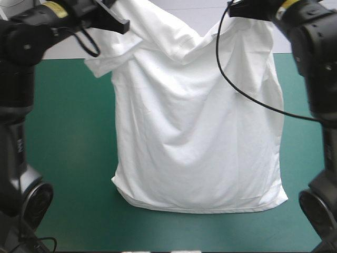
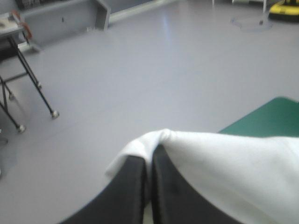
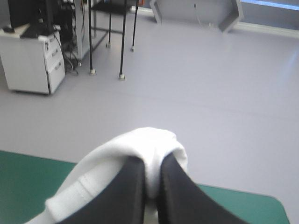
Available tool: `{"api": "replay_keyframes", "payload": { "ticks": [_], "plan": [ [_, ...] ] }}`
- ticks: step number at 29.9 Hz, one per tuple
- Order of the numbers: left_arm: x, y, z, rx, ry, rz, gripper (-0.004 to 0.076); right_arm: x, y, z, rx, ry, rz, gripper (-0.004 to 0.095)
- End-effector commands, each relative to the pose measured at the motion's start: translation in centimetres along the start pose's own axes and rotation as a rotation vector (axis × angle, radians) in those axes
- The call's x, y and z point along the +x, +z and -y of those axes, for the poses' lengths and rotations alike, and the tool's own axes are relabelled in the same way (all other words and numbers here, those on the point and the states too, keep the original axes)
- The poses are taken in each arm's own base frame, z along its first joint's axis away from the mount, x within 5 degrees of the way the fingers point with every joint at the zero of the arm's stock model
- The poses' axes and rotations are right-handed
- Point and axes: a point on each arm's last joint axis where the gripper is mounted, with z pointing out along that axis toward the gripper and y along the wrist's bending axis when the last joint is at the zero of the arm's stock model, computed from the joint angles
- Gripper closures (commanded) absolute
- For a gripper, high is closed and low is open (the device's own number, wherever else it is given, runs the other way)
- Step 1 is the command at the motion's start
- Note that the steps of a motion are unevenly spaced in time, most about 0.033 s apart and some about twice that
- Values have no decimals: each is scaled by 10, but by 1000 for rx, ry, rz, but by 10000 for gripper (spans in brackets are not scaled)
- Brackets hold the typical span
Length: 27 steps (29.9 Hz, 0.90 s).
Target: Fold the cloth
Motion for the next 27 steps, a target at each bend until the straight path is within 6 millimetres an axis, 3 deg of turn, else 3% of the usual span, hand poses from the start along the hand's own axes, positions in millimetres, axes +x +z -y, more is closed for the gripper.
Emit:
{"api": "replay_keyframes", "payload": {
  "ticks": [1, 6, 11, 19, 24, 27],
  "plan": [
    [13, 36, -7, -76, -4, 0, 733, 13, 39, 14, 37, 30, -20, 927],
    [77, 117, -23, -127, -36, -175, 733, 91, 142, 29, 4, 120, -322, 927],
    [143, 178, -34, -142, -117, -291, 733, 154, 203, 31, -77, 143, -481, 927],
    [210, 229, -48, -176, -209, -325, 733, 207, 251, 38, -64, 183, -525, 927],
    [243, 249, -51, -154, -271, -341, 733, 223, 263, 43, -71, 220, -538, 926],
    [253, 255, -51, -153, -280, -341, 732, 231, 265, 45, -70, 226, -576, 890]
  ]
}}
